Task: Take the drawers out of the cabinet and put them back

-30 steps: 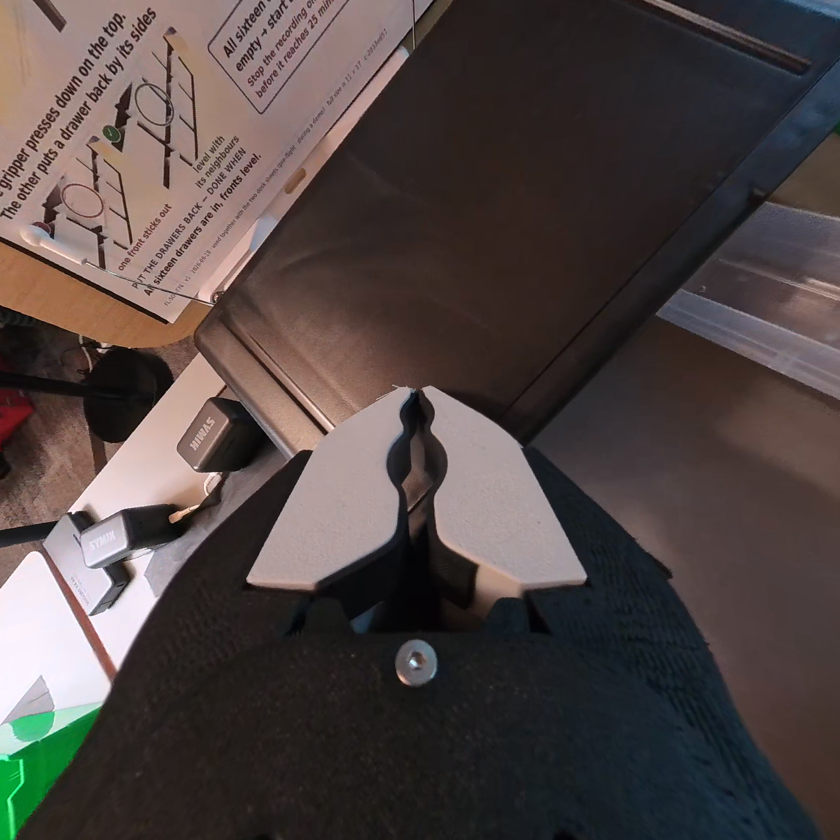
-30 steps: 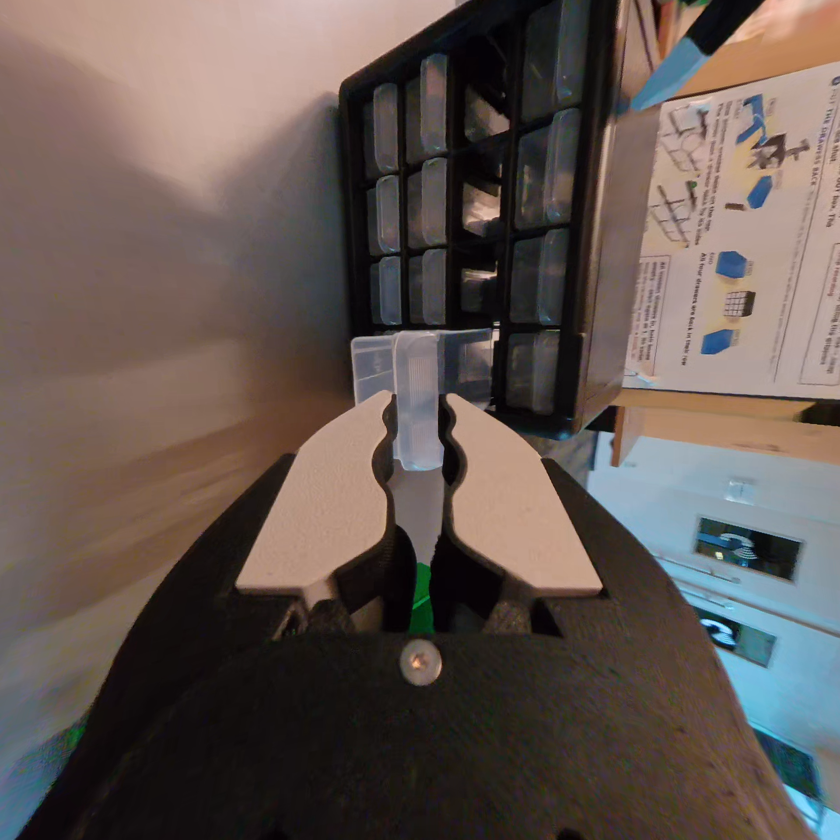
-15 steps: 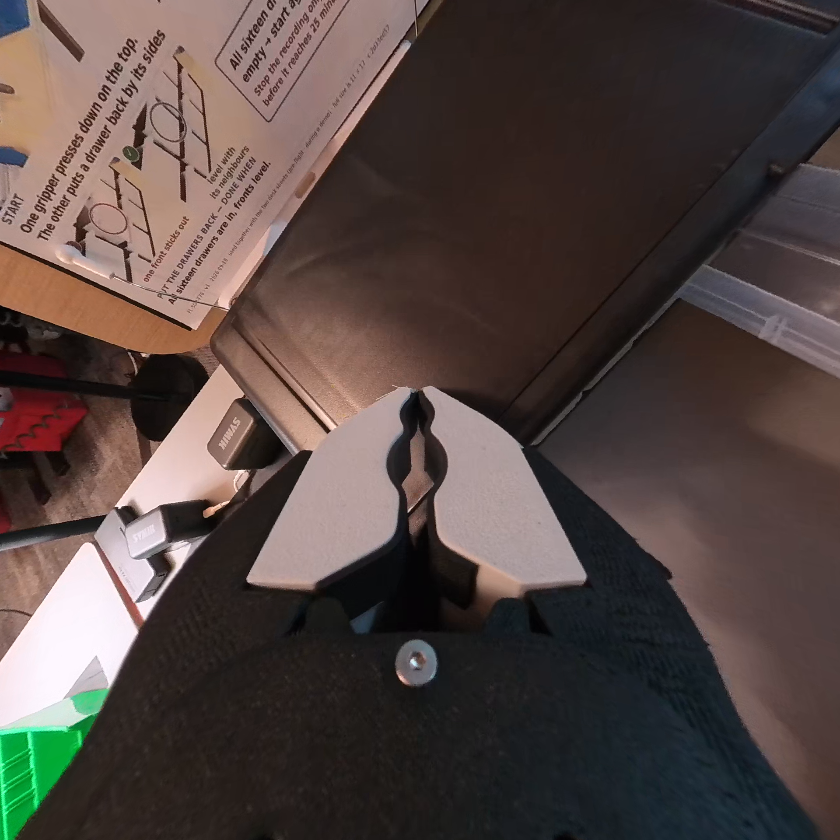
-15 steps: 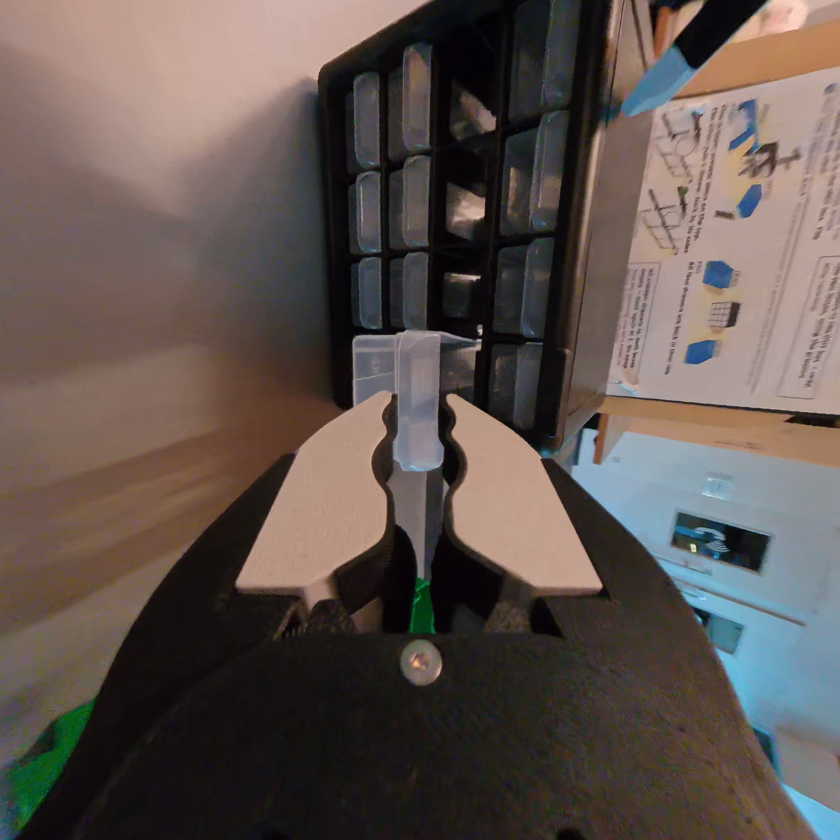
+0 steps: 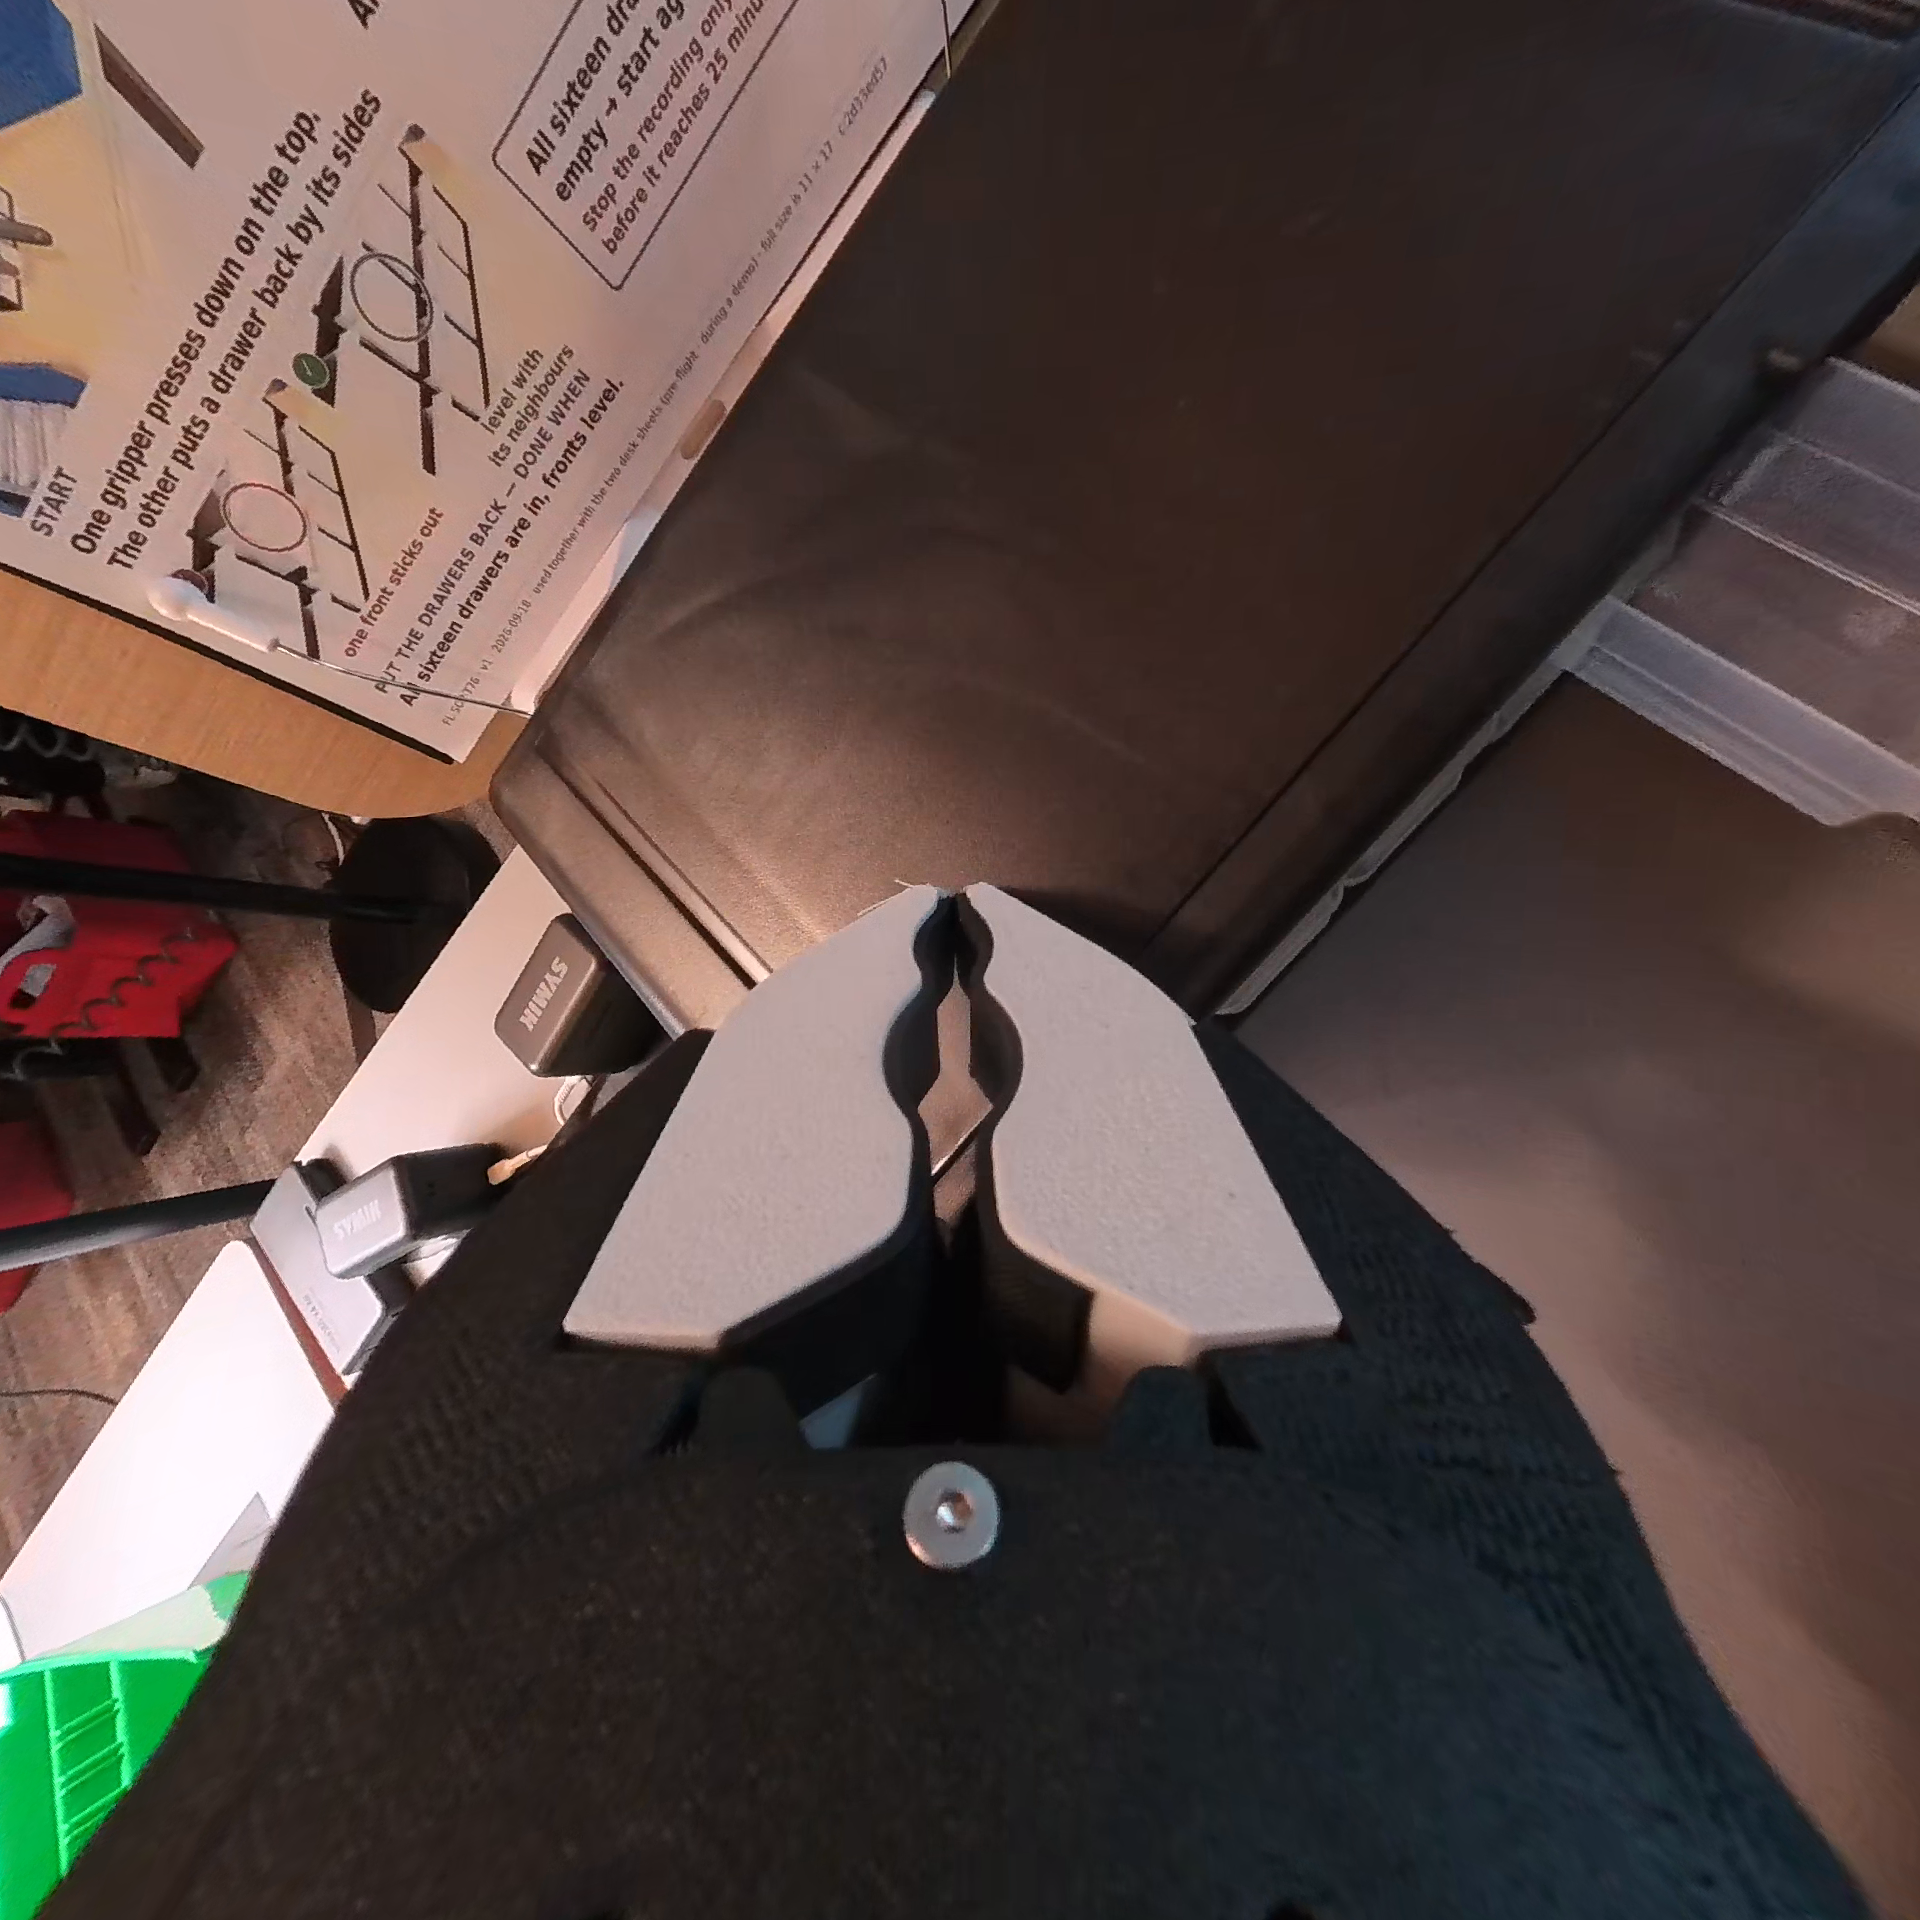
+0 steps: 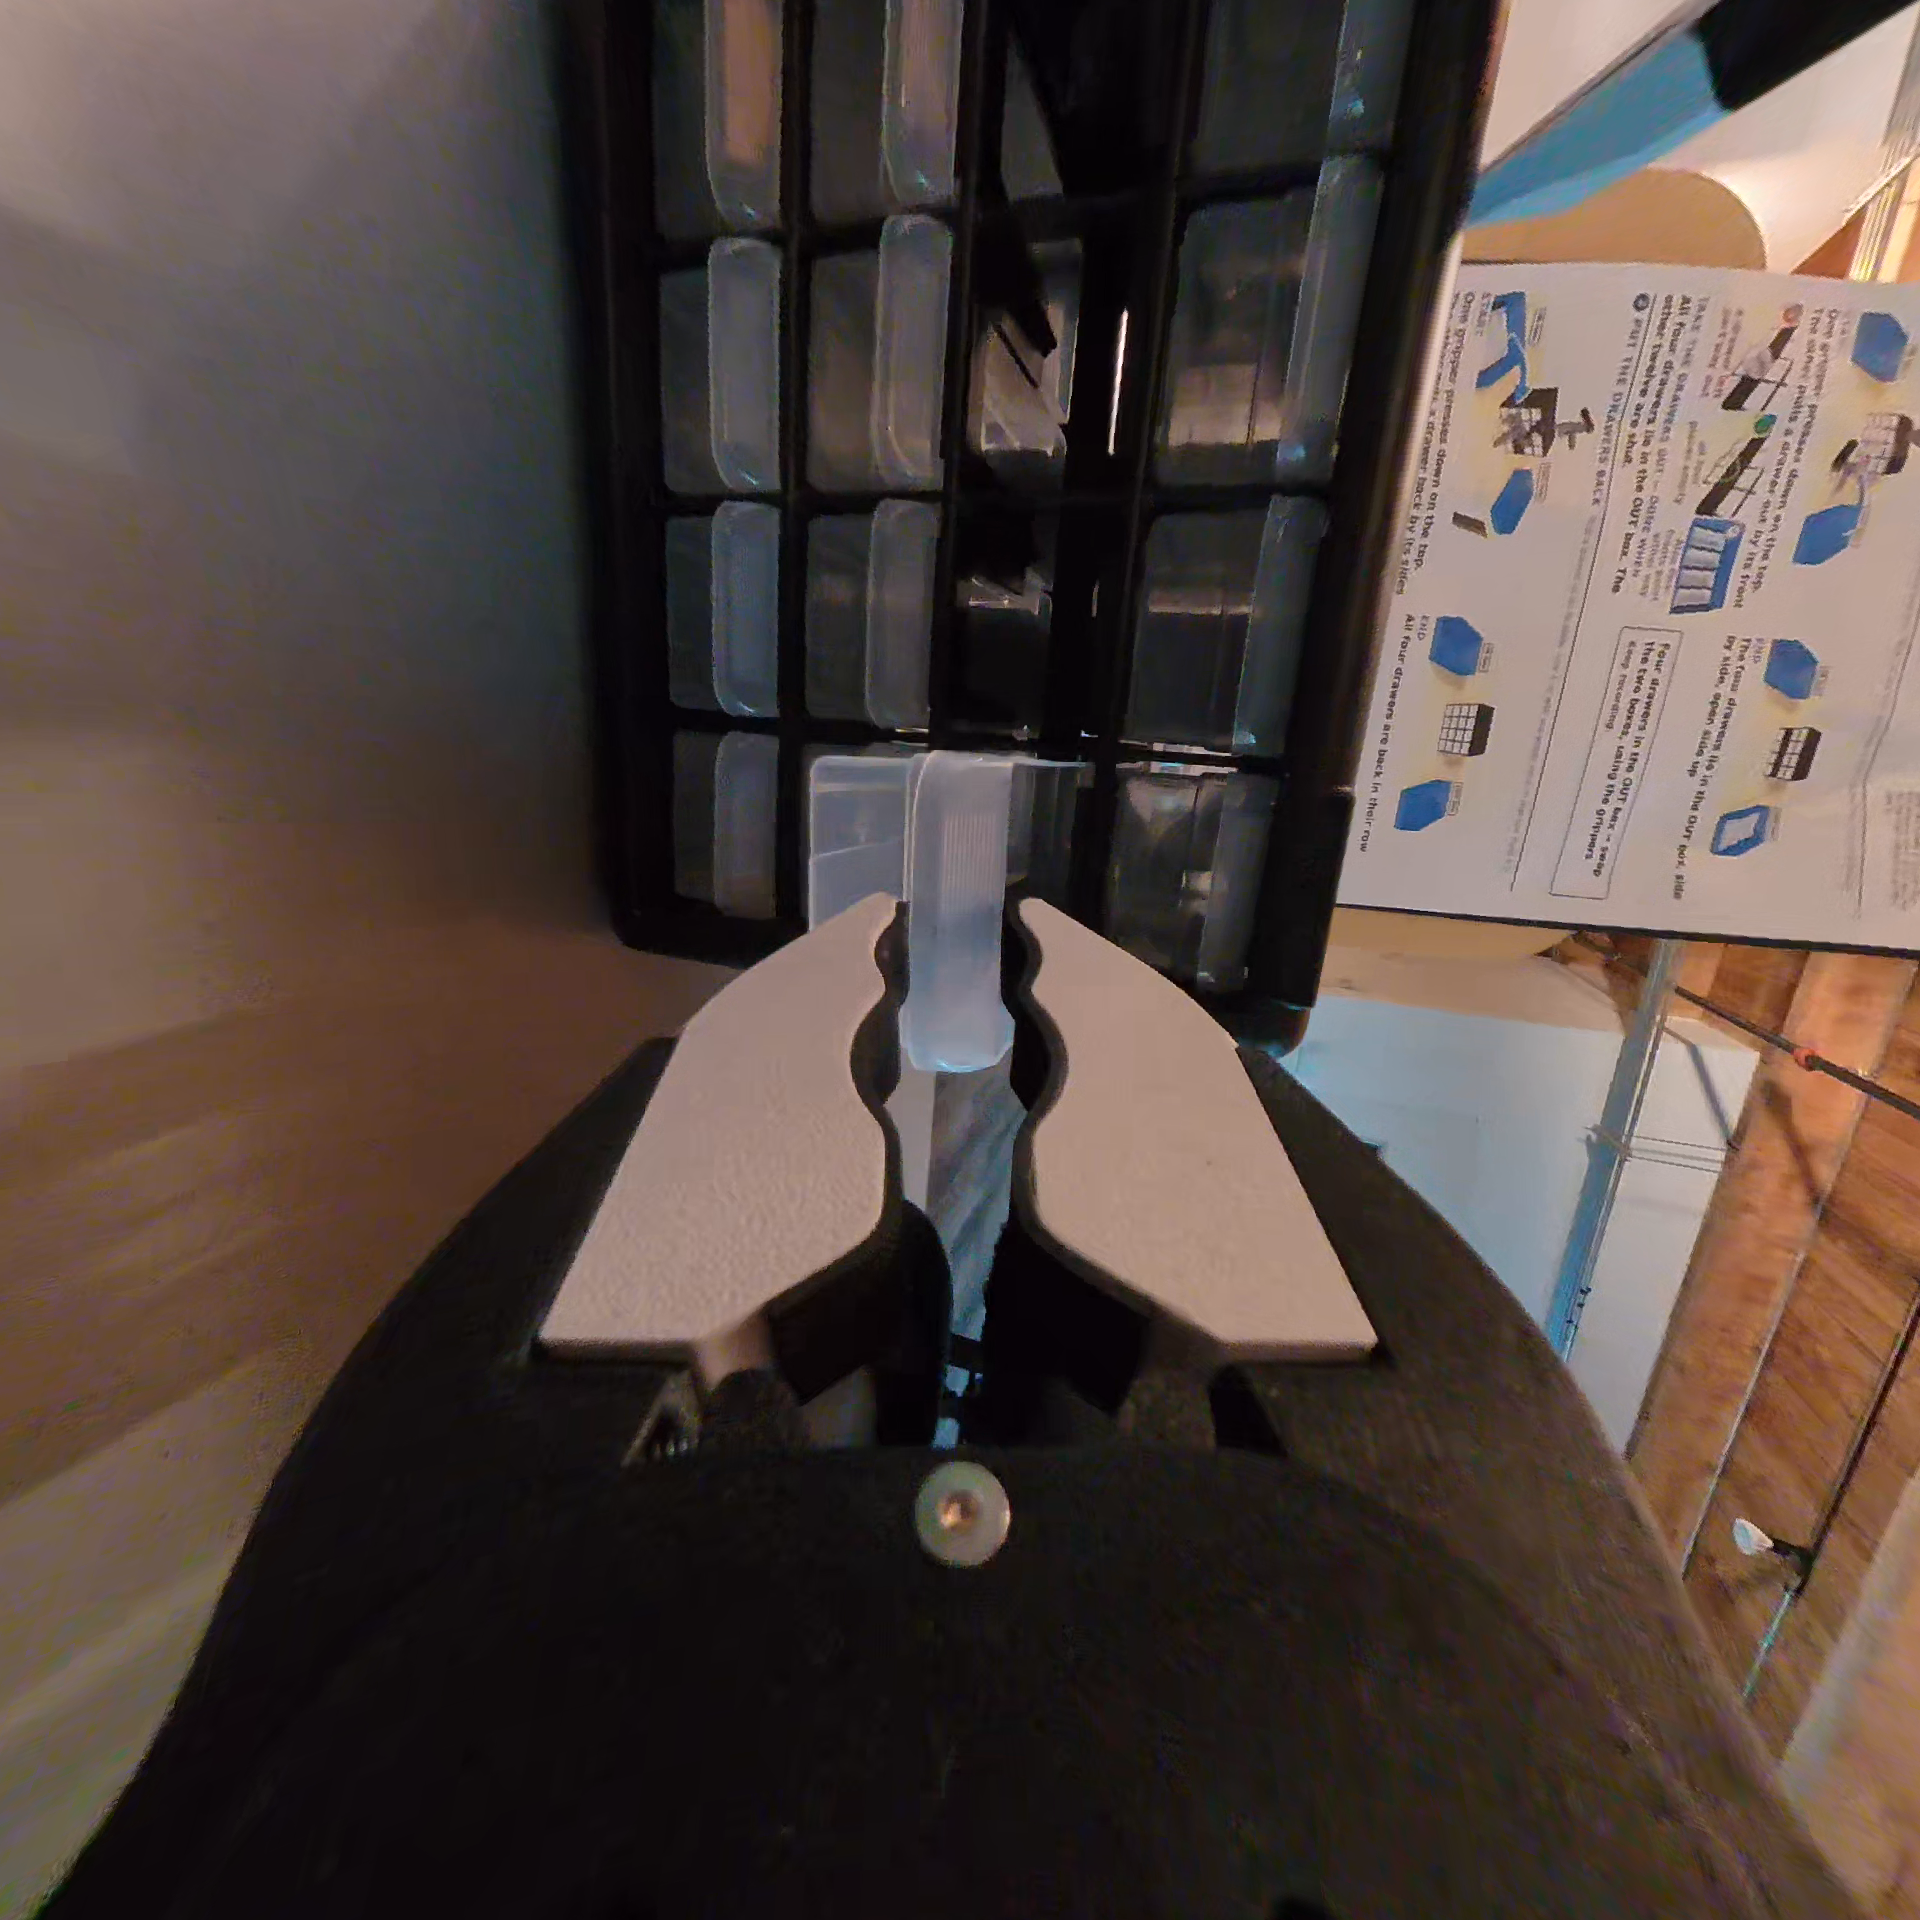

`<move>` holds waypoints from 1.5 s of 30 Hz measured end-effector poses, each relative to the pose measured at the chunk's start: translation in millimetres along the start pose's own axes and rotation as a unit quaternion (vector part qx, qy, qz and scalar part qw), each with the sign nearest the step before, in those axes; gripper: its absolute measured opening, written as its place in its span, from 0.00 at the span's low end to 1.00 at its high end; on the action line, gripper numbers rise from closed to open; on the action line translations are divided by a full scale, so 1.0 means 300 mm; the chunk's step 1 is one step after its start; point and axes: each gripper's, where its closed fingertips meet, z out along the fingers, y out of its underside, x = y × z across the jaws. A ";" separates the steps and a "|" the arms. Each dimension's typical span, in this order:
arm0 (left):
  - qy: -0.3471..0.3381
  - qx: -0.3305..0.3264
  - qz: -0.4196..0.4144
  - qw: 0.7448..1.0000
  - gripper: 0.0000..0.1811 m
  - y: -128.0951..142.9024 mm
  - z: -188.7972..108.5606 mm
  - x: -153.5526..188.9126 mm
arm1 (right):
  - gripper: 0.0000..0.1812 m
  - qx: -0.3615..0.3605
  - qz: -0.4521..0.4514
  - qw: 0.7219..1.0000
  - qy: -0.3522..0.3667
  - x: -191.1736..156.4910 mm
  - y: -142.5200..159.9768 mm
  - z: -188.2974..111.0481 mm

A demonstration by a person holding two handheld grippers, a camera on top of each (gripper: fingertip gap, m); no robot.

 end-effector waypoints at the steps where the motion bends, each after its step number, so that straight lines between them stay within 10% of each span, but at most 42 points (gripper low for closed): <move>1: 0.000 0.001 0.000 1.000 0.00 0.000 0.000 0.000 | 0.09 -0.003 -0.004 1.000 0.002 0.004 0.006 0.014; 25: -0.001 0.018 0.002 1.000 0.00 -0.001 0.000 0.000 | 0.07 -0.023 -0.088 0.972 0.216 0.083 0.083 0.230; 45: -0.007 0.017 0.010 1.000 0.00 -0.001 0.000 0.001 | 0.02 0.002 0.007 0.985 0.173 0.073 0.061 0.214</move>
